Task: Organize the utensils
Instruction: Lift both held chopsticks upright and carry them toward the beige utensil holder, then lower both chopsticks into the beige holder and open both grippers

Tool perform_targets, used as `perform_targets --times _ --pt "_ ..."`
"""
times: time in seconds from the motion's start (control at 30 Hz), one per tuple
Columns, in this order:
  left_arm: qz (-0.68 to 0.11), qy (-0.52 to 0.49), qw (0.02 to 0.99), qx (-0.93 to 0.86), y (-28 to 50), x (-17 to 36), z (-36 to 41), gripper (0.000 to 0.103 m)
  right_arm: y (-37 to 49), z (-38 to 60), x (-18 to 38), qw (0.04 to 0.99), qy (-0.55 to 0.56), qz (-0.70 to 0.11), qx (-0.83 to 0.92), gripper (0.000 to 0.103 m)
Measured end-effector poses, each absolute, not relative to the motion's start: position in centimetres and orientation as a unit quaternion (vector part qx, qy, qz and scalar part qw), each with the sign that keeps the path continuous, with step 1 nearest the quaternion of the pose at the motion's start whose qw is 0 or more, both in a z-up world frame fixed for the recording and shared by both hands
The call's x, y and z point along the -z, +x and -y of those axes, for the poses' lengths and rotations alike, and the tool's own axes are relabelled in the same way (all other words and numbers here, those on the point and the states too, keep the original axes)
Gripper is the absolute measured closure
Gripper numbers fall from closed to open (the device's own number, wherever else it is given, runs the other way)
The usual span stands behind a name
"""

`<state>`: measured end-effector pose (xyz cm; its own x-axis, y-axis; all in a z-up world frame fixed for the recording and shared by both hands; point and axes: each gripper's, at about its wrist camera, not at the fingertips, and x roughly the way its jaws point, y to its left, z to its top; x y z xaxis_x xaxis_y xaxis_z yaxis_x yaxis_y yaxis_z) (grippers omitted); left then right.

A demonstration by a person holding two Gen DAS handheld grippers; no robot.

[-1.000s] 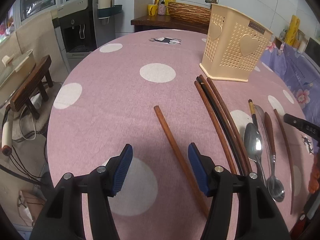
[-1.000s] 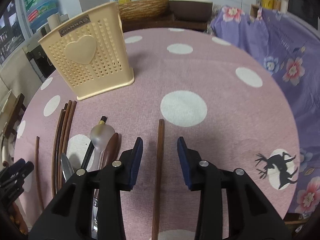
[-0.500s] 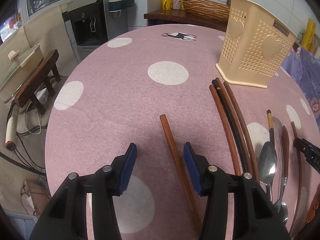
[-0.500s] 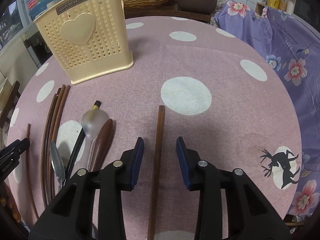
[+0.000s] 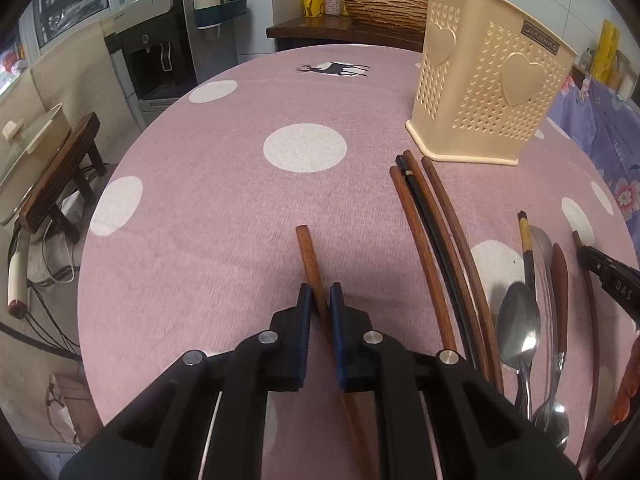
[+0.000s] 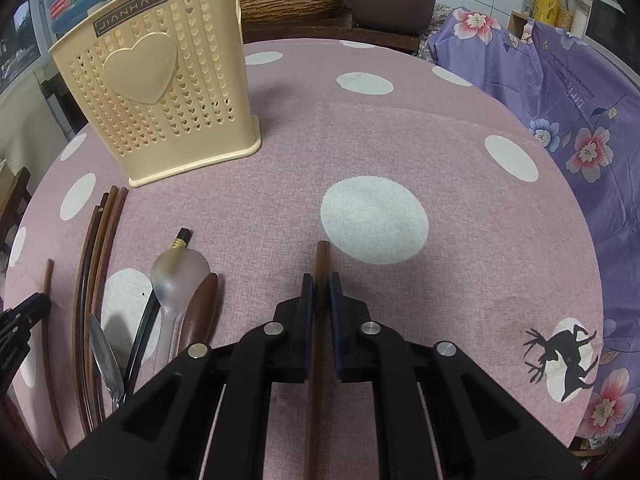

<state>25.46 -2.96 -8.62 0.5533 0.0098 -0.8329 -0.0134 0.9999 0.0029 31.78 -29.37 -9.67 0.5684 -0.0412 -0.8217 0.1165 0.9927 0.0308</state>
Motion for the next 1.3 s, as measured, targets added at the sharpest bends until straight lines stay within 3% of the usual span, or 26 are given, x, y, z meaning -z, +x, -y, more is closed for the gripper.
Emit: perform_targets --times 0.33,0.8,1.3 --pt "-0.475 -0.016 0.880 0.009 27.5 8.2 2.6 0.095 31.6 29.7 8.7 0.896 0.063 -0.440 0.016 0.095" --pt "-0.315 -0.029 0.946 0.067 23.9 -6.6 2.3 0.095 26.0 30.9 -4.9 0.949 0.079 -0.303 -0.029 0.095" --pt "-0.285 -0.044 0.954 0.080 24.0 -9.6 0.7 0.095 24.4 29.8 -9.6 0.964 0.030 -0.263 -0.027 0.096"
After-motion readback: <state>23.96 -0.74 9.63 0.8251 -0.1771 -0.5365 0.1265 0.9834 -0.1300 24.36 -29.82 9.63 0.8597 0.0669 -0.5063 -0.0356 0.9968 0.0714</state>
